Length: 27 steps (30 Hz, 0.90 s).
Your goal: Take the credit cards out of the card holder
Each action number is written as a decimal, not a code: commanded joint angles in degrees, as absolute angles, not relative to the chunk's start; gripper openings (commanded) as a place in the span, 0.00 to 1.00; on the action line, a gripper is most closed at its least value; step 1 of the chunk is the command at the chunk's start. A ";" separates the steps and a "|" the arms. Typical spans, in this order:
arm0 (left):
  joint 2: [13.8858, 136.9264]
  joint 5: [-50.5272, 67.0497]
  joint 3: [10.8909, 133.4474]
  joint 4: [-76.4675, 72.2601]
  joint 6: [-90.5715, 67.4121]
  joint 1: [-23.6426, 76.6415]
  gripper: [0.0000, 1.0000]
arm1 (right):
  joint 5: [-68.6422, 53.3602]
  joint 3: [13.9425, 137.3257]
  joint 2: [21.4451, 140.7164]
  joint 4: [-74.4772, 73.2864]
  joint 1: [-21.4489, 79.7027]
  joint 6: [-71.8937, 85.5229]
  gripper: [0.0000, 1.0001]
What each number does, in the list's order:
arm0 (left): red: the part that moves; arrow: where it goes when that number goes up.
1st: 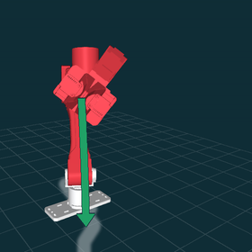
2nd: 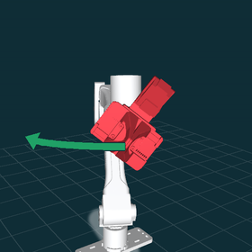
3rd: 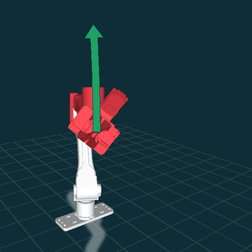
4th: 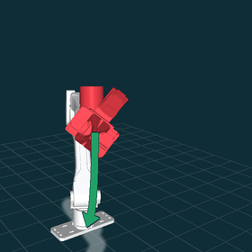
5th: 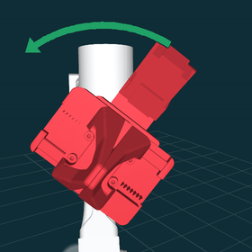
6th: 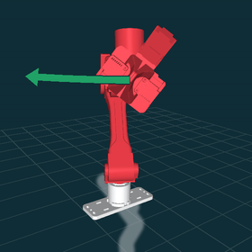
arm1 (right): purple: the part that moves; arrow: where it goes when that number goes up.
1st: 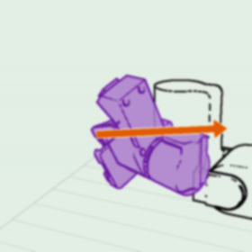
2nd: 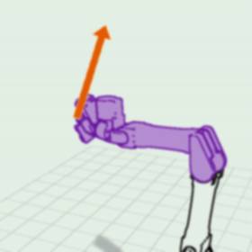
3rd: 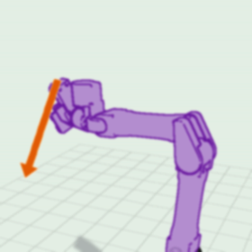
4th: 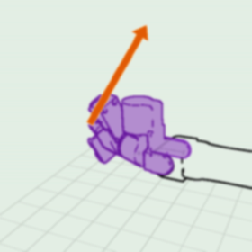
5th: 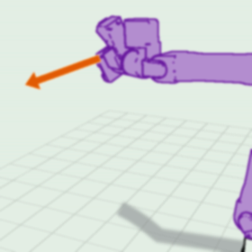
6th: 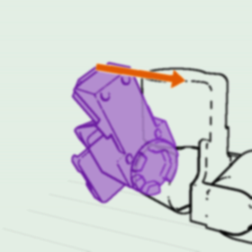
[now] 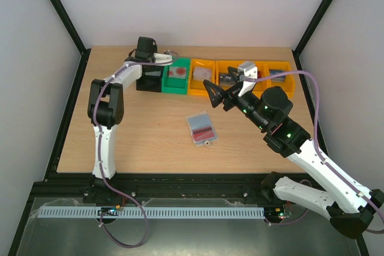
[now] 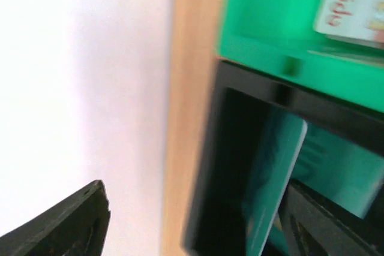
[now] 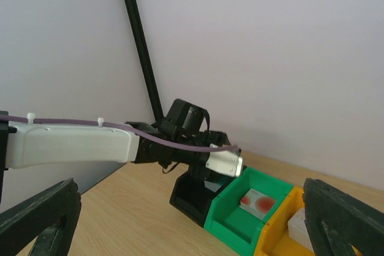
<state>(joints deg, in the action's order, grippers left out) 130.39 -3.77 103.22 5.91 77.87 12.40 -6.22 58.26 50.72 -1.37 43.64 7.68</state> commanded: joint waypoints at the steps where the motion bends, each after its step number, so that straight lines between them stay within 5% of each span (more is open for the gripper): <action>1: 129.59 -0.65 108.35 9.29 72.74 11.49 0.84 | -4.46 58.67 51.46 -1.72 43.77 8.02 0.99; 6: 127.91 0.73 108.02 11.15 72.66 10.81 0.97 | -5.88 60.65 54.57 -5.35 43.75 9.11 0.99; 16: 127.93 -1.87 107.88 8.88 69.51 10.77 0.98 | -8.17 60.51 54.24 -4.93 43.77 9.85 0.99; 22: 124.81 8.63 112.78 26.25 55.64 10.65 0.75 | -8.45 60.26 54.33 -4.85 43.77 9.81 0.99; 27: 126.30 4.59 113.37 37.84 47.62 10.55 0.49 | -8.70 59.94 53.97 -4.49 43.77 9.33 0.99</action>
